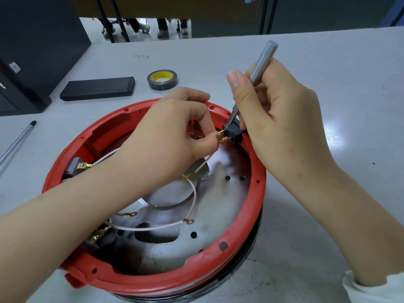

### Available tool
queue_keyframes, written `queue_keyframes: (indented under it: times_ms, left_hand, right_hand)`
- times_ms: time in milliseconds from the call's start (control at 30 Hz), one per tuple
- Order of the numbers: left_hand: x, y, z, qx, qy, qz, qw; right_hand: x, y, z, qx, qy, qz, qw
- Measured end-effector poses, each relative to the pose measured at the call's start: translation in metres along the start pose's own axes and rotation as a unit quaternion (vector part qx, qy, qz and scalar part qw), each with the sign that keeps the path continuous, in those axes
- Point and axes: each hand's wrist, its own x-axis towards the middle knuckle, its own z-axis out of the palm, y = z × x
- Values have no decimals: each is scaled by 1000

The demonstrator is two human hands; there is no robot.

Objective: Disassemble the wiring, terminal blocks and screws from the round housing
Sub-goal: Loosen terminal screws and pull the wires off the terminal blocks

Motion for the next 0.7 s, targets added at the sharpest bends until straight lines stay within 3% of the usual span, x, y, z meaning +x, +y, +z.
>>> queue_keyframes:
  times_ms: [700]
  left_hand:
    - [0, 1, -1, 2, -6, -2, 1000]
  right_hand:
    - [-4, 1, 2, -17, 29, -13, 999]
